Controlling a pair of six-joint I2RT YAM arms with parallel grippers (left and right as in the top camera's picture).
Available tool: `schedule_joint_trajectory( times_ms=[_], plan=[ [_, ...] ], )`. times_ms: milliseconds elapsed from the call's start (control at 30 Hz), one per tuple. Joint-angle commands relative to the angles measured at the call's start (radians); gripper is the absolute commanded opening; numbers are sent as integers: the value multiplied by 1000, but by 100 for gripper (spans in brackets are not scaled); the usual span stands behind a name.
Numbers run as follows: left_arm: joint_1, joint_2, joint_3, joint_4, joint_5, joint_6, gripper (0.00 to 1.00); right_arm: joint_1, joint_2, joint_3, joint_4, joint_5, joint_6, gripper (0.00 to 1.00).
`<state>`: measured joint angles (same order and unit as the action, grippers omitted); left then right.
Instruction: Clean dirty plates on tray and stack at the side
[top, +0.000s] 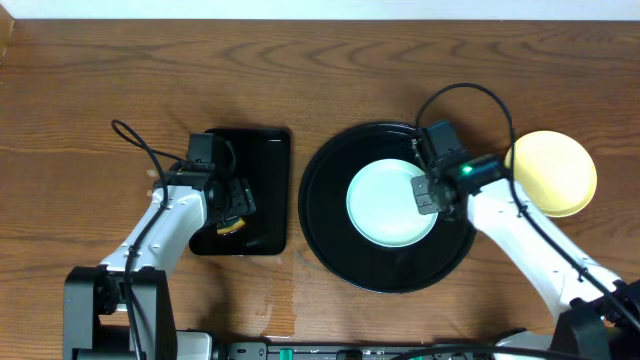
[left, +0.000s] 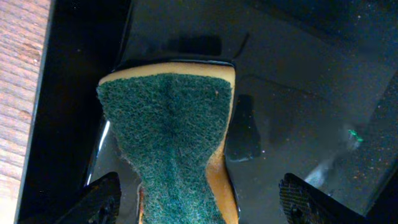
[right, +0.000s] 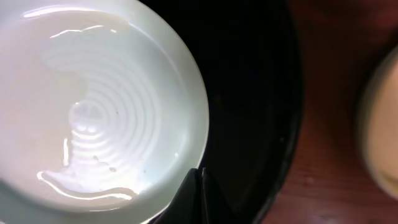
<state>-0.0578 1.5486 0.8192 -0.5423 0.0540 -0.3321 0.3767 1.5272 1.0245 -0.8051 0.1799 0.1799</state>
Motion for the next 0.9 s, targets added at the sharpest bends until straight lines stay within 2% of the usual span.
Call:
schedule_joint_trajectory(
  times_ms=[0,67,167,200,300,367,433,600,667,867],
  plan=[
    [2,2,-5,-2,-2,11,82,-111,32,-31,15,-208,33,1],
    [2,2,-5,-2,-2,11,82,-192,57,-48,42,-332,1,3],
    [2,2,-5,-2,-1,11,82,-299,110,-73,88,-550,-79,13],
    [2,2,-5,-2,-2,11,82,-327,129,-77,93,-581,-87,18],
    [2,2,-5,-2,-2,11,82,-385,185,-79,90,-589,-97,20],
    [2,2,-5,-2,-1,11,82,-403,212,-79,97,-690,-163,24],
    [2,2,-5,-2,-2,11,82,-402,224,-80,99,-751,-198,32],
    [2,2,-5,-2,-1,11,82,-398,225,-79,98,-718,-197,34],
    [2,2,-5,-2,-2,11,82,-400,225,-79,99,-723,-196,29],
    [2,2,-5,-2,-2,11,82,-399,219,-79,110,-813,-233,31]
  ],
)
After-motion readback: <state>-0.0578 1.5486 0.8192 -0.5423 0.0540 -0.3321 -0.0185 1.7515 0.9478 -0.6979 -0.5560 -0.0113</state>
